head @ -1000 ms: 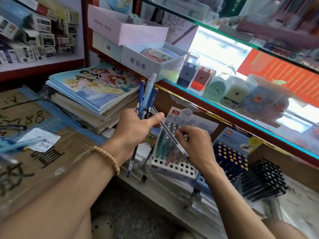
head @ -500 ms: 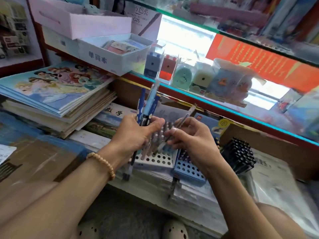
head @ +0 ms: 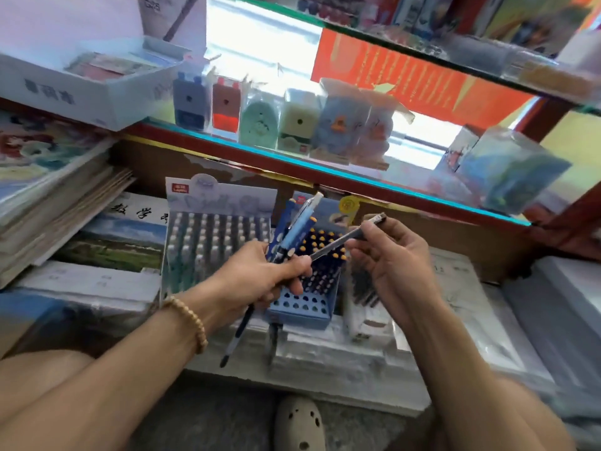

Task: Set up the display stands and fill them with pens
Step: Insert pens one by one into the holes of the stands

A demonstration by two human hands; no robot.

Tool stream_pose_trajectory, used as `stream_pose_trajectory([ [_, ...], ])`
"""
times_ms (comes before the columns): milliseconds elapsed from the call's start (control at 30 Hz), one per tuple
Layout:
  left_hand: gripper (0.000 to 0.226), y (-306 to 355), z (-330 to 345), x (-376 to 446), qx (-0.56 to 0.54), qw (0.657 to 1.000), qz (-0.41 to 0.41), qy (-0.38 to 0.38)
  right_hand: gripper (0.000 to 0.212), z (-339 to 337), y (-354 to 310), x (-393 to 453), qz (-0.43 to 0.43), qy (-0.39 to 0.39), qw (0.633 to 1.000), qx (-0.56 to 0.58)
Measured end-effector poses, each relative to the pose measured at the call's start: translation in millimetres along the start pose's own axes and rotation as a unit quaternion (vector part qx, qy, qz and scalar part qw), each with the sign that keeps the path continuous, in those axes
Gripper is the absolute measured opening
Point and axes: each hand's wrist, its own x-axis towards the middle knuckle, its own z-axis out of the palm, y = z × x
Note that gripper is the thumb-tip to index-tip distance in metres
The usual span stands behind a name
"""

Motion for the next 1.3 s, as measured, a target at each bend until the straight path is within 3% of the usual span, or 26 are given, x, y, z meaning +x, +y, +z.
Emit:
stream_pose_trajectory([
  [100, 0.034, -1.7, 20.9, 8.9, 0.003, 1.000, -0.009, -0.018, 0.005, -28.9, -7.4, 1.4, -0.013, 0.030, 0.999, -0.003],
  [200, 0.053, -2.7, 39.1, 18.0, 0.009, 1.000, -0.027, -0.001, 0.009, -61.5, -16.8, 2.4, -0.043, 0.118, 0.991, -0.042],
  [300, 0.038, -2.0, 49.4, 25.0, -0.044, 0.997, -0.061, -0.003, 0.009, -88.2, -24.4, 2.7, -0.097, 0.200, 0.956, -0.192],
  [433, 0.026, 2.3, 63.5, 27.6, -0.097, 0.992, -0.073, -0.033, 0.014, -114.2, -22.6, 5.6, -0.137, 0.248, 0.888, -0.363],
  [700, 0.032, 0.3, 80.5, 35.1, -0.031, 0.998, -0.038, -0.028, 0.013, -128.4, 8.2, 15.3, -0.134, 0.220, 0.831, -0.493],
  [1067, 0.026, -1.4, 75.8, 36.4, -0.017, 0.999, -0.029, 0.002, 0.007, -132.1, 8.4, 18.5, -0.156, 0.172, 0.793, -0.563],
  [1300, 0.024, -1.9, 73.7, 33.0, 0.013, 0.998, -0.032, -0.049, 0.008, -131.2, 13.7, 25.8, -0.135, 0.182, 0.838, -0.496],
])
